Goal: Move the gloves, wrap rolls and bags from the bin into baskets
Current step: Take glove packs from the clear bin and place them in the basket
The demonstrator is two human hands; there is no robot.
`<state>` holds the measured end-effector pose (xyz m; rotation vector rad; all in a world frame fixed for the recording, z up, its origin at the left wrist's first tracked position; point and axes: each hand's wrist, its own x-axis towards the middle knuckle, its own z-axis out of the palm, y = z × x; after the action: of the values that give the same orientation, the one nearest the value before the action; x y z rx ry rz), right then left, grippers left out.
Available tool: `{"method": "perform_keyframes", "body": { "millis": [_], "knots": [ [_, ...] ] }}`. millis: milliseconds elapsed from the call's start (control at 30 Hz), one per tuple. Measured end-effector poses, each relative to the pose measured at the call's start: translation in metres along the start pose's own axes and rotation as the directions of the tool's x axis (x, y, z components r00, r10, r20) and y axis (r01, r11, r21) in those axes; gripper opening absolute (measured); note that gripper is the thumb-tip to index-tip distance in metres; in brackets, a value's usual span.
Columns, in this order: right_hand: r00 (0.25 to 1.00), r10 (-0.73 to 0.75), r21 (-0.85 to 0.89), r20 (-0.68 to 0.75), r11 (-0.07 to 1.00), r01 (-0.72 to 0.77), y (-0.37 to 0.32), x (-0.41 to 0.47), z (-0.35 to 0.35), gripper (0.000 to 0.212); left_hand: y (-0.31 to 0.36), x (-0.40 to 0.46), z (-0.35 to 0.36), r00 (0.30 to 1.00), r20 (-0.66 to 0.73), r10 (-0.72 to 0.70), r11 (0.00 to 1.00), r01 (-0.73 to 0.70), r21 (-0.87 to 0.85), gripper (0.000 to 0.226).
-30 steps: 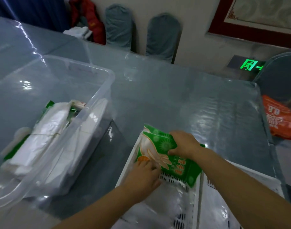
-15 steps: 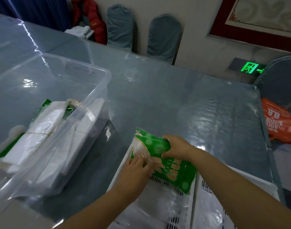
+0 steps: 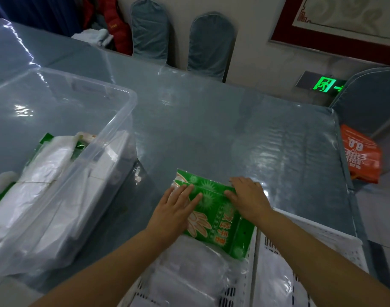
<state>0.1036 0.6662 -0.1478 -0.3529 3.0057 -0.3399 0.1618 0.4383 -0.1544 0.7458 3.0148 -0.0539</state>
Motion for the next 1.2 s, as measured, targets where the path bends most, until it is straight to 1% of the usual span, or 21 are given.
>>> {"method": "perform_keyframes", "body": {
  "millis": [67,133,233,333,367,467,500,567,633,667,700,767,867,1033,1133,1200],
  "knots": [
    [0.997,0.045,0.072,-0.061,0.997,-0.041,0.012,-0.008,-0.003,0.031,-0.004,0.003,-0.002,1.000,-0.002,0.031,0.999,-0.031,0.033,0.090],
    [0.993,0.082,0.135,-0.083,0.988,-0.071,0.018,-0.016,-0.004,0.017,-0.005,0.005,-0.002,0.999,0.012,0.048,0.997,-0.048,0.062,0.095],
    [0.990,0.113,0.194,-0.081,0.976,-0.096,0.022,-0.021,-0.002,0.009,-0.009,0.009,0.000,0.997,0.007,0.075,0.995,-0.075,0.068,0.101],
    [0.989,0.116,0.202,-0.087,0.975,-0.096,0.024,-0.023,0.000,0.009,-0.012,0.011,0.001,0.996,0.011,0.088,0.994,-0.089,0.064,0.104],
    [0.986,0.121,0.210,-0.111,0.973,-0.096,0.024,-0.024,0.000,0.011,-0.013,0.011,0.002,0.996,0.007,0.090,0.994,-0.090,0.060,0.104],
    [0.961,0.129,0.239,-0.246,0.969,-0.068,0.021,-0.031,-0.004,0.017,-0.017,0.011,0.003,0.993,-0.027,0.115,0.993,-0.114,0.028,0.103],
    [0.952,0.112,0.223,-0.284,0.974,-0.048,0.021,-0.034,-0.005,0.016,-0.019,0.011,0.002,0.993,-0.045,0.113,0.994,-0.112,0.020,0.102],
    [0.948,0.076,0.155,-0.310,0.987,-0.028,0.022,-0.044,-0.005,0.020,-0.025,0.010,0.000,0.995,-0.052,0.090,0.996,-0.091,-0.006,0.103],
    [0.958,0.065,0.080,-0.279,0.996,-0.044,0.025,-0.054,-0.004,0.023,-0.032,0.010,0.002,0.997,-0.032,0.071,0.997,-0.072,-0.040,0.104],
    [0.966,0.077,0.046,-0.246,0.997,-0.068,0.028,-0.057,-0.004,0.024,-0.035,0.009,0.006,0.997,-0.029,0.078,0.995,-0.080,-0.052,0.103],
    [0.973,0.099,0.020,-0.208,0.995,-0.097,0.029,-0.060,-0.003,0.026,-0.038,0.010,0.011,0.996,0.007,0.084,0.994,-0.084,-0.072,0.102],
    [0.979,0.133,0.023,-0.157,0.991,-0.131,0.029,-0.062,-0.003,0.023,-0.041,0.010,0.016,0.995,0.062,0.075,0.994,-0.069,-0.090,0.100],
    [0.977,0.126,0.073,-0.173,0.991,-0.115,0.025,-0.060,-0.007,0.016,-0.041,0.012,0.014,0.995,0.079,0.053,0.996,-0.047,-0.080,0.104],
    [0.952,0.123,0.043,-0.282,0.992,-0.115,0.022,-0.058,-0.014,0.014,-0.039,0.015,0.010,0.998,0.051,0.023,1.000,-0.022,-0.023,0.105],
    [0.956,0.132,0.016,-0.261,0.991,-0.132,0.021,-0.056,-0.010,0.013,-0.037,0.015,0.011,0.999,0.044,0.008,1.000,-0.008,0.004,0.103],
    [0.958,0.163,0.039,-0.238,0.987,-0.158,0.020,-0.055,-0.009,0.012,-0.035,0.015,0.010,0.999,0.041,-0.012,1.000,0.011,0.020,0.102]
  ]
}}
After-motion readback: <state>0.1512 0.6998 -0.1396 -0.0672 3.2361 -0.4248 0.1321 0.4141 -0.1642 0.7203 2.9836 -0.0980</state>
